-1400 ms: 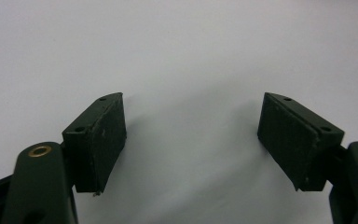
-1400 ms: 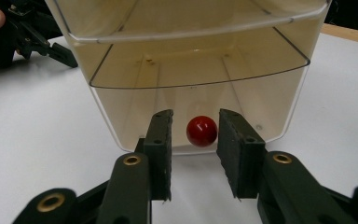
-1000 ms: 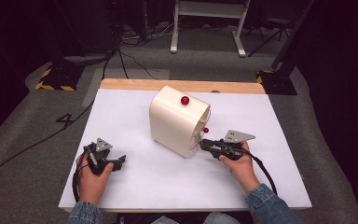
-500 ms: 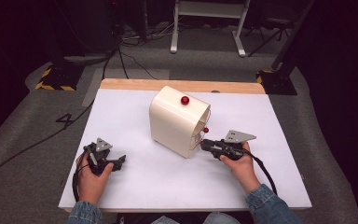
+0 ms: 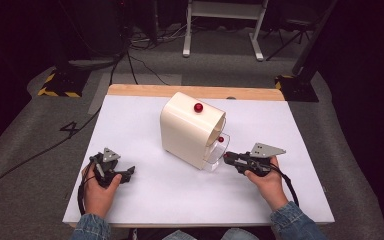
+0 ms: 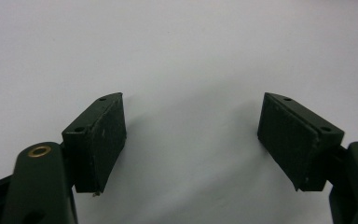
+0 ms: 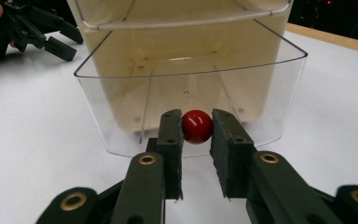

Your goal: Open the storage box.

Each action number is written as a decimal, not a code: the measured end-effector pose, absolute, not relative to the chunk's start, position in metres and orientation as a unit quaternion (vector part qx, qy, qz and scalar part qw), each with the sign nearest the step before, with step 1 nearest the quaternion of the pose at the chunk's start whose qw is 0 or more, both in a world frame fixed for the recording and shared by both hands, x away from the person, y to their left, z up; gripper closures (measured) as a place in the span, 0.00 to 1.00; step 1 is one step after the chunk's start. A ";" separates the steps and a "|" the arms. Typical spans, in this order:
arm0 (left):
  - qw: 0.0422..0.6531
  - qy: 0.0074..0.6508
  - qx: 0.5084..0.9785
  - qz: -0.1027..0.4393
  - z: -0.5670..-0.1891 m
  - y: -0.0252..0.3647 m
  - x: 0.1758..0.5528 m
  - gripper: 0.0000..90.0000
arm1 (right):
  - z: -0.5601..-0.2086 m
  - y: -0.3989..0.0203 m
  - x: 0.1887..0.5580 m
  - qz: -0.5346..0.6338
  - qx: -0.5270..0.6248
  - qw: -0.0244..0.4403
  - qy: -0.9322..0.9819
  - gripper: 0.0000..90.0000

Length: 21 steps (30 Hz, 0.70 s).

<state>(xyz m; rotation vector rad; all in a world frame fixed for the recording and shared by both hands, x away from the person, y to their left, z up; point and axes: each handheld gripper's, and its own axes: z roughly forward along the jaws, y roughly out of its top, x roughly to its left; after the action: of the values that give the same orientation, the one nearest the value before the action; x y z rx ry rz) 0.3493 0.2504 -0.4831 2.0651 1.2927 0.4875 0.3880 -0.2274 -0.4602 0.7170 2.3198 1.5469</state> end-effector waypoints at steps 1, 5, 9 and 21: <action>0.323 0.492 0.787 0.186 -0.483 0.250 0.349 0.26 | -0.458 -0.230 0.386 0.532 0.247 0.133 0.799 0.82; 0.322 0.493 0.787 0.185 -0.483 0.250 0.349 0.26 | -0.456 -0.237 0.380 0.536 0.251 0.134 0.795 0.82; 0.322 0.493 0.787 0.184 -0.483 0.251 0.349 0.26 | -0.454 -0.245 0.375 0.537 0.255 0.135 0.793 0.82; 0.322 0.493 0.787 0.184 -0.483 0.251 0.349 0.26 | -0.451 -0.271 0.357 0.537 0.266 0.133 0.790 0.82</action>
<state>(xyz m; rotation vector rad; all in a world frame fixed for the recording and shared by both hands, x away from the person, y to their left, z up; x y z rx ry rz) 0.3494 0.2507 -0.4829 2.0667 1.2936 0.4840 0.3573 -0.2707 -0.4507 0.7704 2.2912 1.5570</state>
